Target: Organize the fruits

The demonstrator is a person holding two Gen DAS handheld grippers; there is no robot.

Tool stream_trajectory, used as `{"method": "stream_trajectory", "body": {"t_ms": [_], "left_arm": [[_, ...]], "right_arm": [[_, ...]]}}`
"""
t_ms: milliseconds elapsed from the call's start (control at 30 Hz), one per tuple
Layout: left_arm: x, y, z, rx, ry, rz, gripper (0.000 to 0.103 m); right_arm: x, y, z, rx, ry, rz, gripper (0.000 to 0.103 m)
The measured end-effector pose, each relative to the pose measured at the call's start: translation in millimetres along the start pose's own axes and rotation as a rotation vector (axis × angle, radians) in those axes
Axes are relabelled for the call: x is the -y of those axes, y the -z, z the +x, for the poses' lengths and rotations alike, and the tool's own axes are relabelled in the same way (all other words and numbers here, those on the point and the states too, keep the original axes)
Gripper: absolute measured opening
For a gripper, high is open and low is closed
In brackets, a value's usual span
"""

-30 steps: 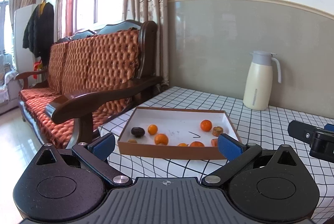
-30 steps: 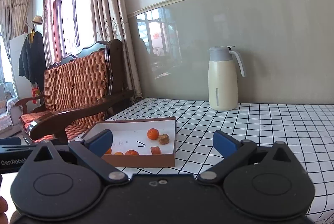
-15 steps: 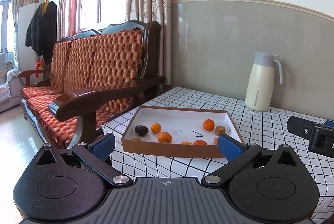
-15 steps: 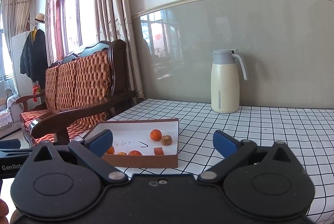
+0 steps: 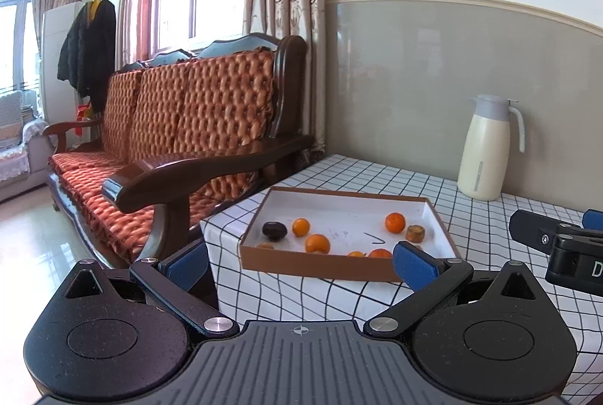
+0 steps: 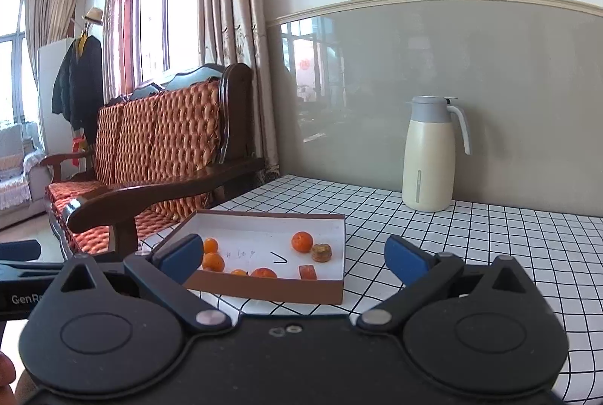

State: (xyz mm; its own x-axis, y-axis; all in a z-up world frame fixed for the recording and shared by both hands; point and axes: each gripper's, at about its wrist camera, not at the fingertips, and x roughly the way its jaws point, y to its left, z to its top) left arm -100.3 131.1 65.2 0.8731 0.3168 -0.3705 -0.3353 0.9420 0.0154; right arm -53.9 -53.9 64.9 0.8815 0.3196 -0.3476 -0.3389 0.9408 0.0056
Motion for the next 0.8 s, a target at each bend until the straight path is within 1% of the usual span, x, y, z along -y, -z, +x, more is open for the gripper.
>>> {"method": "stream_trajectory", "body": {"t_ms": [333,800], "left_arm": [[-4.6,2.4,2.3,-0.004,-0.003,-0.010,0.103],[-6.1,4.3,3.7,-0.007,0.002,-0.017,0.103]], "right_arm": [[-6.4,1.4,4.0,-0.009,-0.012,-0.007,0.097],[-5.6,2.1,5.5,-0.012,-0.012,-0.003,0.097]]}}
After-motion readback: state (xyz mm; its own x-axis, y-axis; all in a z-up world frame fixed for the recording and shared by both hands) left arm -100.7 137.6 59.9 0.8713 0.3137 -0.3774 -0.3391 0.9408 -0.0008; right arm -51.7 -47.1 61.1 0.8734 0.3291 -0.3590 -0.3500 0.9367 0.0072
